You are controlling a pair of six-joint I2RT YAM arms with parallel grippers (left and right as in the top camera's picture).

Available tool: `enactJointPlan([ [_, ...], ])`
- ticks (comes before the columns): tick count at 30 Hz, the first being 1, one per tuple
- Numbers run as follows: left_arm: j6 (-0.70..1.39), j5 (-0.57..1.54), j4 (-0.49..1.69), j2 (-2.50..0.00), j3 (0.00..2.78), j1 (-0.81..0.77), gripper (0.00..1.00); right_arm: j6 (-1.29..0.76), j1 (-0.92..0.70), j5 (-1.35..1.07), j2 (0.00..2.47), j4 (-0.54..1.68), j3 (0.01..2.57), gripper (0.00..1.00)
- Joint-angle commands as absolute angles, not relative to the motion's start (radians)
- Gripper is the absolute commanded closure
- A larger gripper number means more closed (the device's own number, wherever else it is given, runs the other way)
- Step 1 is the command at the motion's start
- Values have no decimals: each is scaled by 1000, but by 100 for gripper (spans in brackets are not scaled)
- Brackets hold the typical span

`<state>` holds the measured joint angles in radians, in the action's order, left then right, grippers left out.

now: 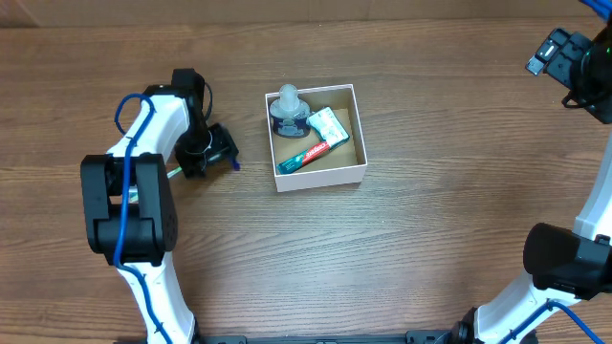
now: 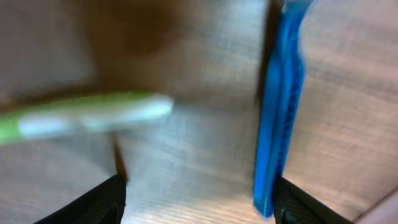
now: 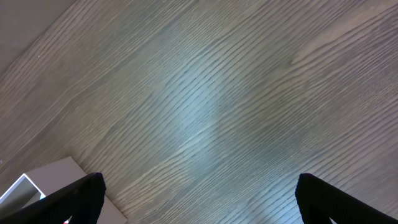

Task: Pack container
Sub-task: 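Move the left gripper to the blue razor and grasp it, then lower the razor into the box beside the toothpaste, release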

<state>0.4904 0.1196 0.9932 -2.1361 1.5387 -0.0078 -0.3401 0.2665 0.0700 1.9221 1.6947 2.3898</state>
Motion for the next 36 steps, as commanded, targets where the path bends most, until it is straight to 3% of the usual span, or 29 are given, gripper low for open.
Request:
enactJointPlan([
  [1, 490, 31, 957, -2173, 1568, -9, 23, -345, 264, 81, 1900, 1692, 2408, 0],
  [8, 489, 10, 910, -2173, 1568, -81, 26, -345, 264, 81, 1900, 1692, 2408, 0],
  [11, 489, 12, 908, -2173, 1568, -119, 58, -345, 264, 81, 1900, 1692, 2408, 0],
  [14, 490, 22, 937, -2173, 1568, -126, 81, -345, 264, 81, 1900, 1692, 2408, 0],
  [19, 467, 18, 990, -2173, 1568, -125, 96, -345, 264, 81, 1900, 1692, 2408, 0],
  [24, 370, 20, 1039, -2173, 1612, -124, 91, -345, 264, 81, 1900, 1692, 2408, 0],
  [26, 289, 15, 1155, -2173, 1742, -124, 96, -345, 264, 81, 1900, 1692, 2408, 0],
  [32, 158, 0, 1480, -2173, 2206, -137, 96, -345, 264, 81, 1900, 1692, 2408, 0],
  [36, -35, 23, 1653, -2170, 2421, -231, 96, -345, 264, 81, 1900, 1692, 2408, 0],
])
